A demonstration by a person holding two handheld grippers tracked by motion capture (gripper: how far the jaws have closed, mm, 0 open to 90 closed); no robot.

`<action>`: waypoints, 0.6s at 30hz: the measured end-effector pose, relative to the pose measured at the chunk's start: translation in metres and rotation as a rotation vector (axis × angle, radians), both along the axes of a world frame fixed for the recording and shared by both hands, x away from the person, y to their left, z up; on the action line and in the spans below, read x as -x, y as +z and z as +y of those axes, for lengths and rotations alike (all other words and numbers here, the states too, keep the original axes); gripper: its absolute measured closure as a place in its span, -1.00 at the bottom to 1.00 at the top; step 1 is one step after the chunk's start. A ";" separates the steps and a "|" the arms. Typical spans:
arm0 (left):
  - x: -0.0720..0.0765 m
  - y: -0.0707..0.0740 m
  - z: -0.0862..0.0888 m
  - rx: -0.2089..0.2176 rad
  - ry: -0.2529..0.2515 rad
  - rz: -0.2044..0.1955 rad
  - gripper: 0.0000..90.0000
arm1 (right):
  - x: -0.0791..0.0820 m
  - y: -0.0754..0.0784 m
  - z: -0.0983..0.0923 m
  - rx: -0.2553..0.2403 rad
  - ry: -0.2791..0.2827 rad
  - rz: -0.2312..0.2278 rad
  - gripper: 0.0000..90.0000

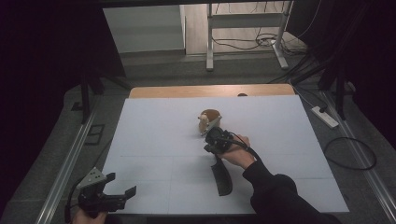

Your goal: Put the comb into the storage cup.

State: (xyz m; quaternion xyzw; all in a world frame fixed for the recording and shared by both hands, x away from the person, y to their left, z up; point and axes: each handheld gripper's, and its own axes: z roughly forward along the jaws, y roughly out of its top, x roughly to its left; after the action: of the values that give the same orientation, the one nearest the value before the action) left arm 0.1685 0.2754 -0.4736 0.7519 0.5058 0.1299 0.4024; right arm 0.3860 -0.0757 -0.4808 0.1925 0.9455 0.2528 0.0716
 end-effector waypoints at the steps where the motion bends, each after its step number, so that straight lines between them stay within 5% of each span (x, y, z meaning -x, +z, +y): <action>1: 0.000 0.000 0.000 0.000 0.000 0.000 -0.95 | 0.000 0.000 0.000 0.000 0.000 0.000 0.99; 3: 0.000 0.000 0.000 0.001 0.000 0.000 -0.95 | -0.005 -0.001 0.001 -0.010 -0.003 0.033 0.99; 18: 0.000 0.000 0.000 -0.001 -0.002 -0.002 -0.95 | -0.024 -0.020 0.003 -0.003 -0.059 0.034 0.99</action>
State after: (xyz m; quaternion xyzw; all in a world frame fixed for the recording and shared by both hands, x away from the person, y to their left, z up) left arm 0.1684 0.2754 -0.4735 0.7527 0.5043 0.1307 0.4027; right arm 0.4104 -0.0730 -0.5010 0.2248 0.9400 0.2487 0.0626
